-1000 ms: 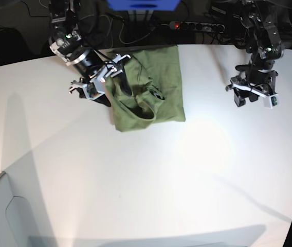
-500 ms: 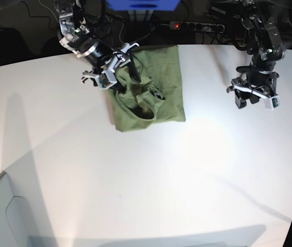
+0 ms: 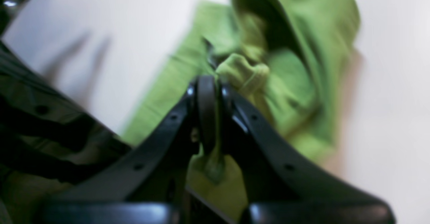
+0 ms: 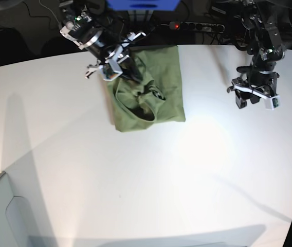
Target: Fold the T-shirt properly
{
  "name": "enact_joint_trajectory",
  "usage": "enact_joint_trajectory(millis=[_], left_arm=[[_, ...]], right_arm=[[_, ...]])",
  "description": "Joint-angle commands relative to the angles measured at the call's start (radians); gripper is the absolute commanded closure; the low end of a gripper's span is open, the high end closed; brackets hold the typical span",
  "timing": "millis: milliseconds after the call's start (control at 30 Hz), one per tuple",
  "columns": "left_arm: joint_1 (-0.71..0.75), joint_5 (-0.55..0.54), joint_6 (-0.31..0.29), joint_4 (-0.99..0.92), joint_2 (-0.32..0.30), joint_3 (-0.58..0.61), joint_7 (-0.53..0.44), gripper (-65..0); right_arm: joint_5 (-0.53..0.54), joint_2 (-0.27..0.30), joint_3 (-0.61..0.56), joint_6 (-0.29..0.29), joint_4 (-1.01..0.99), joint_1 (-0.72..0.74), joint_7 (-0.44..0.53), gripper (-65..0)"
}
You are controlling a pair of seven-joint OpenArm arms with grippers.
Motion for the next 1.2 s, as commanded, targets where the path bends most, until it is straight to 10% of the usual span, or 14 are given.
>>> enact_joint_trajectory(millis=[0,533,833,1167], left_arm=[[-0.003,-0.006,0.000,0.017,-0.010,-0.007,-0.020,-29.0],[-0.001,-0.005,0.000,0.019,-0.010,-0.007,-0.018,-29.0],[-0.003,-0.005,0.000,0.019,-0.010,-0.020,-0.018,-29.0],[-0.046,-0.005,0.000,0.019,-0.010,-0.240,-0.018,-29.1]], right_arm=[[0.017,0.013,-0.018,0.003,0.025,-0.011,0.026,-0.2],[0.006,0.136,-0.346,0.003,-0.119,0.122,0.017,-0.9],[0.006,0.208,-0.499,0.003,-0.130,0.219,0.024,-26.5],[0.012,0.230,-0.332,0.002,0.019,0.222,0.020,-31.8]])
